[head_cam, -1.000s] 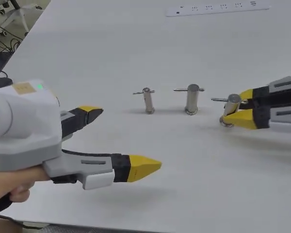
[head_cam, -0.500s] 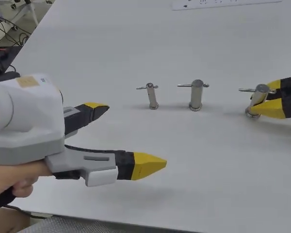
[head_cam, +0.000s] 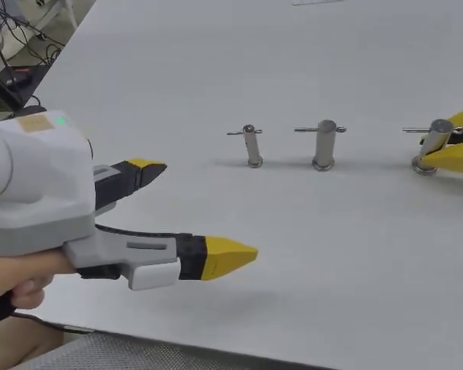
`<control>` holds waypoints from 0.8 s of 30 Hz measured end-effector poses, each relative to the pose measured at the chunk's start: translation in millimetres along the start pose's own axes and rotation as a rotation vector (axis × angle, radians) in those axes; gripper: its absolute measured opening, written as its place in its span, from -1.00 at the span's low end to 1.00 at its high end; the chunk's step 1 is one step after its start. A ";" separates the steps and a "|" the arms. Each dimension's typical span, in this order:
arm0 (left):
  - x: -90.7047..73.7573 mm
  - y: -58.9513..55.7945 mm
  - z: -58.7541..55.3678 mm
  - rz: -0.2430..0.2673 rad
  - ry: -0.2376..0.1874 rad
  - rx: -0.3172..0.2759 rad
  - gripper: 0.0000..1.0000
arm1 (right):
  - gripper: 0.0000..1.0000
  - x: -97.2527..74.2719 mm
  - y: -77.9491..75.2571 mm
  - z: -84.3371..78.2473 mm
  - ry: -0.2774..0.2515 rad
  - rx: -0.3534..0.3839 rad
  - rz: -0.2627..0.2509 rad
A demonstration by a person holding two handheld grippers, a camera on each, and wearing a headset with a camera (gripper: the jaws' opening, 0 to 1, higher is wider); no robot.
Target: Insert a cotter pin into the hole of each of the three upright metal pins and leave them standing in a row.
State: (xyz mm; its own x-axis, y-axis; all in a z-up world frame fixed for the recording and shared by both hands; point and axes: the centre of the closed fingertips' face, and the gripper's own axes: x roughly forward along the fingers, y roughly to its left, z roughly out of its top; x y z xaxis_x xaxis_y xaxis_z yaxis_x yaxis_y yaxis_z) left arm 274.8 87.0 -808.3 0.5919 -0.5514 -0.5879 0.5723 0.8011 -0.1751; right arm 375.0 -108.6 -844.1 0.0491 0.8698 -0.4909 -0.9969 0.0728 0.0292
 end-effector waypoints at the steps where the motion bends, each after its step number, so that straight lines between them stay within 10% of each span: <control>1: 0.0 0.0 0.0 0.001 0.001 -0.001 0.99 | -0.75 -0.1 -0.3 0.4 0.000 -0.005 0.001; 24: 1.4 -5.4 -7.4 0.013 0.028 -0.010 0.97 | -0.72 1.8 0.1 1.6 -0.022 -0.011 0.077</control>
State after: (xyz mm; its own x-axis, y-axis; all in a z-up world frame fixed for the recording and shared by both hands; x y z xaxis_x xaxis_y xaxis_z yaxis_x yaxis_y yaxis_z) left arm 268.3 83.6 -814.0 0.5831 -0.5341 -0.6121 0.5588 0.8106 -0.1750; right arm 375.1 -106.2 -843.6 -0.0263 0.8832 -0.4682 -0.9984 0.0000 0.0560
